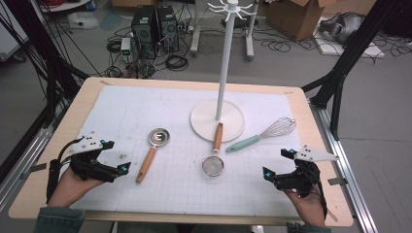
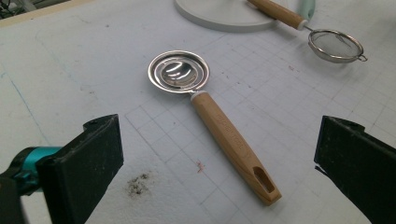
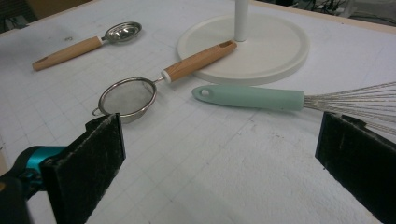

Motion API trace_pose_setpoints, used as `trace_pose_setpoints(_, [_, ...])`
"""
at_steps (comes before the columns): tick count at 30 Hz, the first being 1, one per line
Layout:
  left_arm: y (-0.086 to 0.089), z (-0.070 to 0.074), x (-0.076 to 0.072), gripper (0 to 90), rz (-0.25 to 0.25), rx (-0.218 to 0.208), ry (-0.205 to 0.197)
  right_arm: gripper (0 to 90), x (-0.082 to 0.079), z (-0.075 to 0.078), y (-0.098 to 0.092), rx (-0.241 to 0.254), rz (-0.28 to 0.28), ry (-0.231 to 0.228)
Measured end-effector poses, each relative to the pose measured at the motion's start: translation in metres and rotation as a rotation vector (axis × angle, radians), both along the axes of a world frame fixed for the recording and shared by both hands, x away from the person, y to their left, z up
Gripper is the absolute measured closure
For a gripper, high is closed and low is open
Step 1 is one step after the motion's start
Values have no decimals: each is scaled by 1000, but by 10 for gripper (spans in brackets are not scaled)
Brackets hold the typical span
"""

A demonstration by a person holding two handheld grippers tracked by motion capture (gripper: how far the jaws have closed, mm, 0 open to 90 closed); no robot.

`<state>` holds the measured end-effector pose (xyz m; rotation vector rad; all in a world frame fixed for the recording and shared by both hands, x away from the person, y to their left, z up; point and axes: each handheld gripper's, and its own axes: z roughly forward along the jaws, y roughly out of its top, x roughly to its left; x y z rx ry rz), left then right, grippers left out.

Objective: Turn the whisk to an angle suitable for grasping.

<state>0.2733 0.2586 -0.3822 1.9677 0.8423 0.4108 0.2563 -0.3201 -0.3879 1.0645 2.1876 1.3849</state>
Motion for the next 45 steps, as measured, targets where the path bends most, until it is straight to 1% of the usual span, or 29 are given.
trace_pose_setpoints(1, [0, 0, 0, 18, -1, 2, -1, 3, 0, 0, 1, -1, -2, 6])
trace_pose_setpoints(2, [0, 0, 0, 17, -1, 1, -1, 3, 1, -1, 1, -3, 1, 0])
trace_pose_setpoints(5, [-1, 0, 0, 18, -5, -3, 1, 3, 2, -2, 2, -4, 1, 2])
trace_pose_setpoints(7, [-1, 0, 1, 17, -13, 9, 2, 3, 2, -2, 3, -5, 1, 8])
trace_pose_setpoints(8, [-2, -1, 0, 17, -12, 4, 5, 3, 2, -2, 3, -6, 1, 1])
trace_pose_setpoints(9, [-2, -1, 1, 18, -17, 10, 4, 3, 2, -2, 3, -7, 1, 1])
trace_pose_setpoints(11, [-3, -1, 0, 17, -17, 5, 2, 3, 2, -2, 3, -6, 1, 2])
trace_pose_setpoints(14, [-3, 0, 0, 17, -23, 10, 0, 3, 2, 0, 5, -10, 7, -1])
trace_pose_setpoints(15, [-3, 0, 0, 17, -20, 2, -1, 3, 2, 0, 5, -12, 8, -3])
trace_pose_setpoints(18, [-3, 0, 0, 17, -23, 10, 1, 4, 2, 0, 7, -20, 11, -7])
trace_pose_setpoints(19, [-3, 0, 0, 18, -23, 10, 1, 4, 2, 0, 7, -20, 11, -1])
trace_pose_setpoints(22, [-3, -1, 0, 18, -20, -1, 2, 4, 3, 1, 8, -25, 13, -4])
trace_pose_setpoints(23, [-2, -1, 0, 18, -21, 4, 4, 4, 3, 1, 8, -23, 15, 1])
trace_pose_setpoints(25, [-2, -1, 0, 18, -18, 1, 4, 4, 3, 1, 8, -25, 13, 1])
trace_pose_setpoints(26, [-2, -2, 0, 18, -14, -3, 7, 7, 6, 1, 8, -34, 14, -5])
trace_pose_setpoints(28, [-1, -3, 1, 18, -11, -3, 10, 10, 9, 2, 9, -21, 21, 5])
trace_pose_setpoints(32, [-1, -1, 0, 18, -17, 0, 5, 11, 18, 9, 12, -32, 34, 24])
trace_pose_setpoints(33, [-1, -1, 0, 18, -16, -3, 4, 10, 21, 12, 13, -35, 44, 30])
trace_pose_setpoints(34, [0, 1, 0, 18, -14, -5, -1, 11, 23, 14, 13, -48, 48, 28])
trace_pose_setpoints(35, [0, 1, 0, 17, -14, -5, -1, 11, 23, 14, 13, -48, 48, 28])
trace_pose_setpoints(36, [1, 1, 0, 17, -13, -8, -3, 11, 25, 17, 14, -56, 46, 36])
trace_pose_setpoints(38, [2, 1, 0, 17, -12, -13, -6, 11, 29, 21, 14, -64, 61, 44])
trace_pose_setpoints(40, [3, 1, 1, 17, -12, -13, -5, 11, 33, 28, 16, -77, 65, 34])
trace_pose_setpoints(41, [3, 0, 1, 18, -10, -14, -4, 26, 36, 30, 16, -74, 71, 40])
trace_pose_setpoints(43, [3, 0, 1, 18, -9, -11, -3, 111, 40, 34, 16, -78, 86, 52])
trace_pose_setpoints(44, [3, 0, 1, 17, -10, -14, -5, 177, 42, 37, 16, -82, 95, 48])
trace_pose_setpoints(45, [4, 1, 1, 17, -10, -16, -5, 191, 44, 40, 17, -88, 107, 48])
